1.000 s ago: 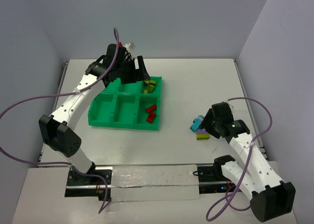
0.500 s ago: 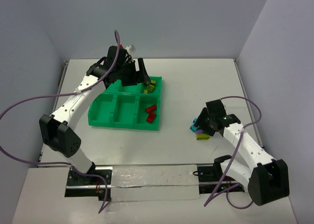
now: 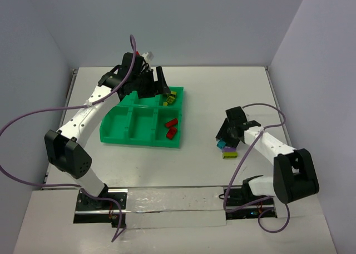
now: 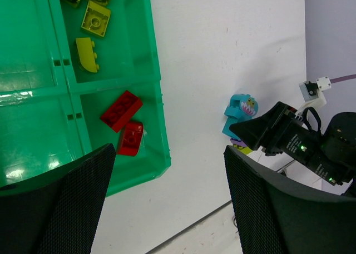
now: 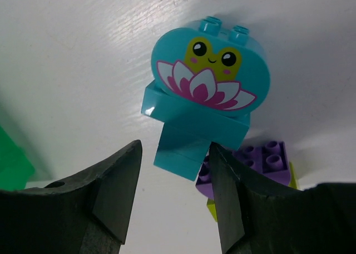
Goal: Sort the legos into containers by color
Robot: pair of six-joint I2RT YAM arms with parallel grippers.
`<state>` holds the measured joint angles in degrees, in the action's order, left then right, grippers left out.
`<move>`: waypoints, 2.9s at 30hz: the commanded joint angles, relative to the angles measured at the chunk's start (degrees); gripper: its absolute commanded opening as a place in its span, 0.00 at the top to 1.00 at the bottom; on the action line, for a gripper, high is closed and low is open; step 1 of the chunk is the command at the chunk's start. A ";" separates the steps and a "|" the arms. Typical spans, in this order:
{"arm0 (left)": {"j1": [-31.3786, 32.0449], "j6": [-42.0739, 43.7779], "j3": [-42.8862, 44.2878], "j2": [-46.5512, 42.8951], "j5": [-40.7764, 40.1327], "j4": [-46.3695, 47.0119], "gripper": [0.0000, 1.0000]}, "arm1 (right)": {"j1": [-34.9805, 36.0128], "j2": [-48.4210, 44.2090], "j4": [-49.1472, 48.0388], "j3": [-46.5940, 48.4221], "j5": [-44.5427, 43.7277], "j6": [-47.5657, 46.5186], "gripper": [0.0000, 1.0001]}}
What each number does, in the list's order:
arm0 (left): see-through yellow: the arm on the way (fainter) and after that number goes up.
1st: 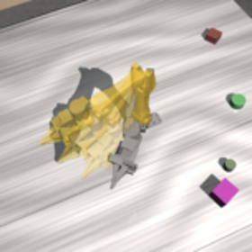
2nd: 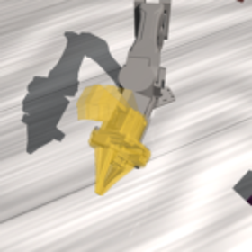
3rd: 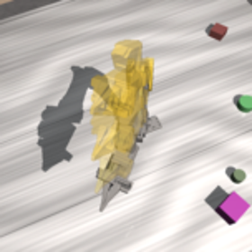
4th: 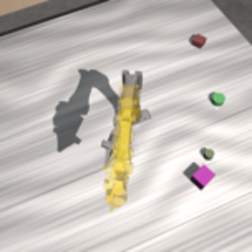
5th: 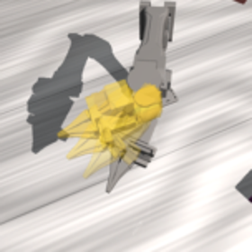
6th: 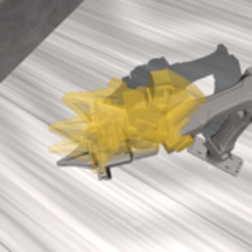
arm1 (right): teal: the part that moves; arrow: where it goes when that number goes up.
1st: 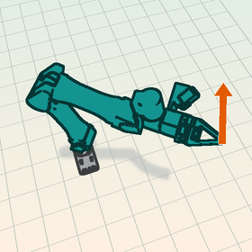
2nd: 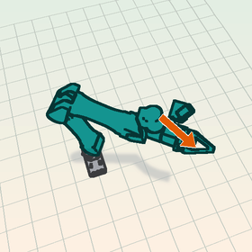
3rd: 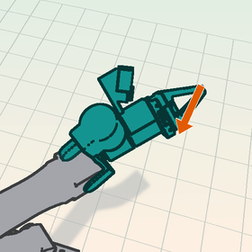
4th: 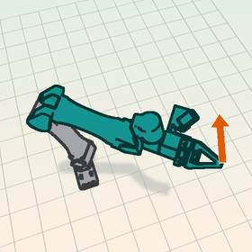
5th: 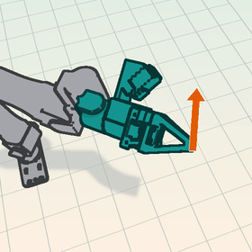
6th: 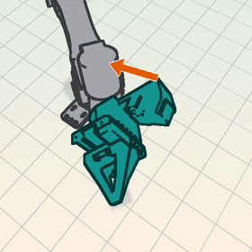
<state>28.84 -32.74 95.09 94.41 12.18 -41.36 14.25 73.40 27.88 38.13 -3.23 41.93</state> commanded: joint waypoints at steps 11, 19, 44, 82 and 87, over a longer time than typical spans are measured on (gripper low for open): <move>0.43 1.09 1.85 -0.11 -2.00 0.06 0.13 | 11.23 11.62 -0.68 11.96 -14.38 -2.72 0.51; 0.36 1.48 2.99 0.63 -3.38 -0.78 0.14 | 16.44 13.25 1.12 15.96 -19.45 -6.10 0.83; 0.33 2.33 3.42 1.37 -4.02 -1.43 0.14 | -5.26 10.77 0.93 15.81 -3.39 -9.92 0.26; 6.80 3.19 9.84 10.06 1.83 -3.43 0.15 | 1.38 5.92 6.59 21.48 -6.85 -21.99 0.26; 7.37 2.74 8.09 10.13 1.07 -2.27 0.15 | -0.15 6.99 8.14 19.66 -9.76 -20.74 0.23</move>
<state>35.86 -30.61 102.47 104.77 12.83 -44.08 15.51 81.21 35.77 59.46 -11.91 19.88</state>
